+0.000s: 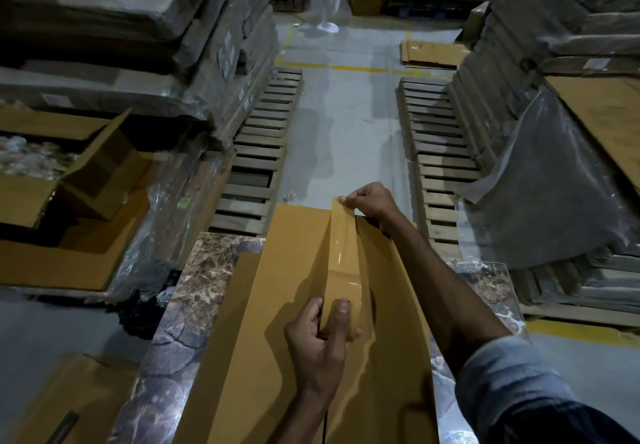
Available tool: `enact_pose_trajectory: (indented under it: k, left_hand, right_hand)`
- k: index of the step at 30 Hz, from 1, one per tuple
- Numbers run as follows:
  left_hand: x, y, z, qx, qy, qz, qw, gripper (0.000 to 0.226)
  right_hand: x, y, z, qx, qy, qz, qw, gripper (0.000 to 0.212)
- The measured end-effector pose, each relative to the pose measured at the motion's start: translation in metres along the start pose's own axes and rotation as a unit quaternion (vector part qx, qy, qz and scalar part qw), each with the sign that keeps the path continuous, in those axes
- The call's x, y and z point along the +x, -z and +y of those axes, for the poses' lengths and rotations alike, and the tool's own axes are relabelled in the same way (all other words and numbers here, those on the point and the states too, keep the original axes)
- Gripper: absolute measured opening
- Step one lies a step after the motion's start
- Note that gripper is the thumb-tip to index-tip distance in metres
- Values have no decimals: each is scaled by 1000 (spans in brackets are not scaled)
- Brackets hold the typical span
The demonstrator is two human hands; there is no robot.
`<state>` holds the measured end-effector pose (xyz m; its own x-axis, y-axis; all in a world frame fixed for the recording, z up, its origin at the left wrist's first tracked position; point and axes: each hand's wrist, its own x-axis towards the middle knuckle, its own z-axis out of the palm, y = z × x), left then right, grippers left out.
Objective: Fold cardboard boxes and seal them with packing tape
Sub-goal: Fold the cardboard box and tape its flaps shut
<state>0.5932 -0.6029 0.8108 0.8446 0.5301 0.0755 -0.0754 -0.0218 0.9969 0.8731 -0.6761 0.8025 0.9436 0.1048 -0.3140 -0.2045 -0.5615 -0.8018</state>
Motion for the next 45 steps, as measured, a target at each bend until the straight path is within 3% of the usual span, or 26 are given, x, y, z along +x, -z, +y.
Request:
enact_pose_trajectory:
  k: [8,12,17,20,22,24,25,26,28,31,35,40,45]
  left_hand:
    - [0,2,-4,14,5,11,1000,50]
    - [-1,2,1,-5,12,10,1000,41]
    - [-2,1,6,0,-5,9,1000,20]
    - [-3,1,8,-10,-10,7,1000,15]
    - [-2,2,7,-17,2,15,1000,25]
    - [-1,2,7,-19,15,23,999,30]
    - [-1,2,7,-20,21,22,999,28]
    - [-1,2,8,-18,24,19,999,25]
    - [1,1,11,-12,28,17,999,23]
    - [3,0,14,-9,44,5,999,24]
    - [2,-3,22,-17,76,-8,997,25]
    - [3,1,28,-24,133,-19,991,27]
    - [13,9,40,33,207,-84,974,43]
  right_hand:
    - [4,6,-17,-138,-70,-91,984,47]
    - [4,9,-32,-197,-138,-166,956,47]
    - [17,14,-30,-216,-208,-240,923,51]
    - [28,15,-22,-224,-227,-245,916,52]
    - [22,17,-9,-213,-226,-238,920,53]
    - [15,15,8,-101,-220,-201,949,44]
    - [17,12,17,-45,-178,-165,969,38]
    - [18,10,18,-61,-106,-133,984,35]
    - [13,9,10,-171,84,-63,980,42]
    - [-9,6,-2,-102,246,-98,959,42]
    - [-28,-2,18,-296,314,-214,876,62]
    - [-33,-9,23,-413,375,-177,811,71]
    - [-46,-10,22,-443,392,-170,788,89]
